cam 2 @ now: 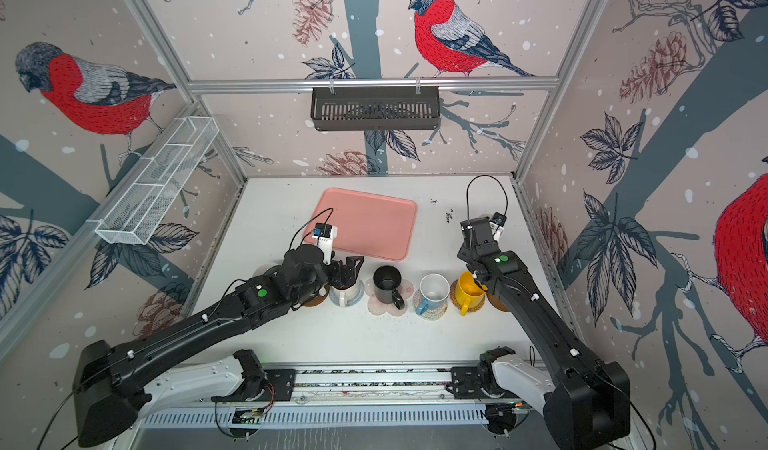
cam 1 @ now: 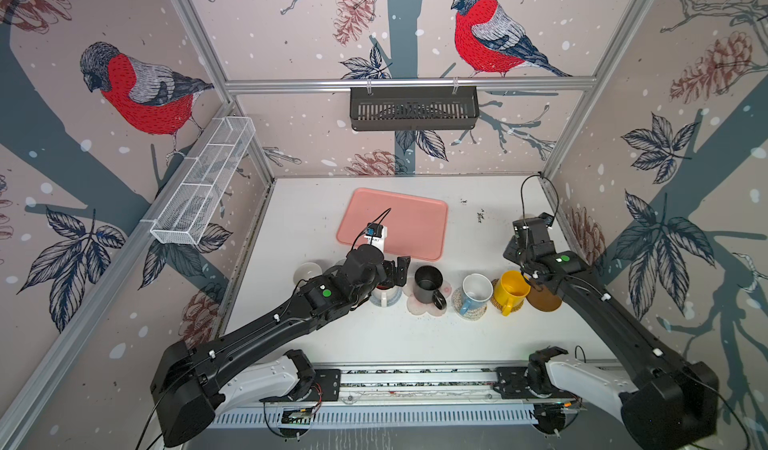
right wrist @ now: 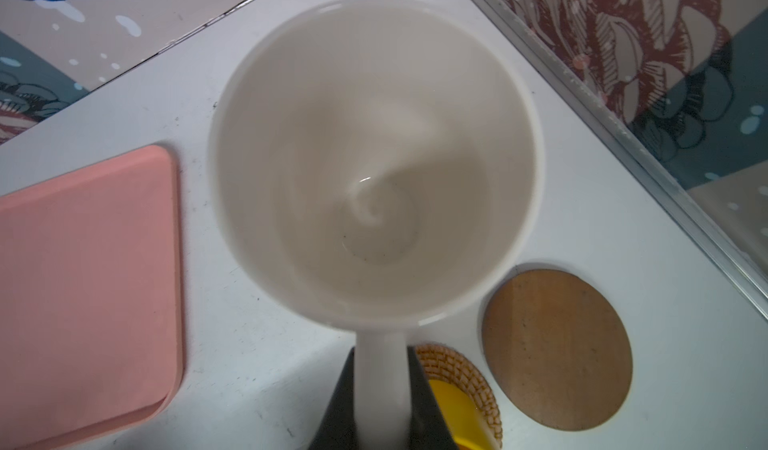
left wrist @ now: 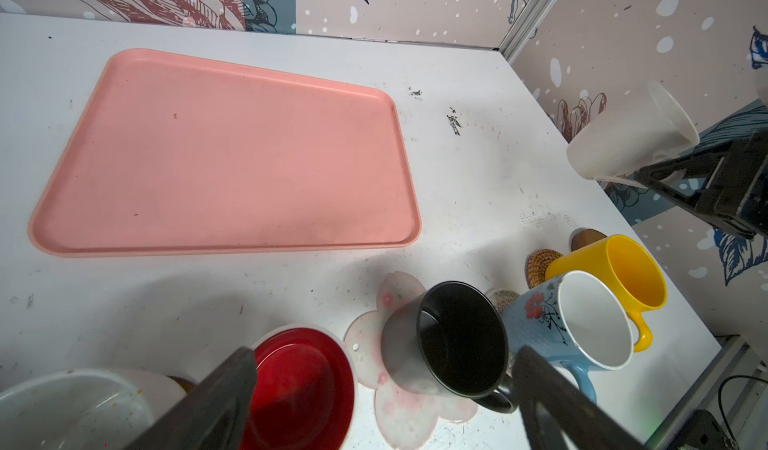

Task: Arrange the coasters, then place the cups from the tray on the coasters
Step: 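Carry the white mug with the right gripper toward the brown coaster past the yellow mug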

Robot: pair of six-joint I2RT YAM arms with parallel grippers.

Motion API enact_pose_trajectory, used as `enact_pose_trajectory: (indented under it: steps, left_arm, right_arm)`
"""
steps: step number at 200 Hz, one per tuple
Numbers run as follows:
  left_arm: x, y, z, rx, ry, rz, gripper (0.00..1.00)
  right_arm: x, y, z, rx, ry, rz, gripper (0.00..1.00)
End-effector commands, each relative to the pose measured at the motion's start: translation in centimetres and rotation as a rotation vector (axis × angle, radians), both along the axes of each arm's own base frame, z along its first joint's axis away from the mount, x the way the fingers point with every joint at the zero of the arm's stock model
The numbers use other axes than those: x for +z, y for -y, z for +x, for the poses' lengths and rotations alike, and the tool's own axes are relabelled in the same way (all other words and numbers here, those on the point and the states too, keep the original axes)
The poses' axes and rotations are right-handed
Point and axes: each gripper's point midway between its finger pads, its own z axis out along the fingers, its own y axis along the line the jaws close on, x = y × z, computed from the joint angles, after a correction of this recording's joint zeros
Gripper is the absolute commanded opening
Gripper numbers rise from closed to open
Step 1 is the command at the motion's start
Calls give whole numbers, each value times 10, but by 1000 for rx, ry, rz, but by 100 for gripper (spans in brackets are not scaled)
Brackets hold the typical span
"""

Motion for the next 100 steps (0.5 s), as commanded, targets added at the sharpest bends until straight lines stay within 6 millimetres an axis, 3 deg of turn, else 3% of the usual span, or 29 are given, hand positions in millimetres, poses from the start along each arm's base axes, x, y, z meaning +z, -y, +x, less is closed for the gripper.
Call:
enact_pose_trajectory:
  steps: [1,56,100]
  left_arm:
    - [11,1,2,10,48,-47,97]
    - [3,1,-4,-8,46,-66,96]
    - [-7,-3,-5,-1,46,-61,96]
  right_arm:
    - [1,23,-8,-101,11,-7,0]
    - [-12,58,-28,-281,10,39,0]
    - [-32,69,-41,-354,-23,86,0]
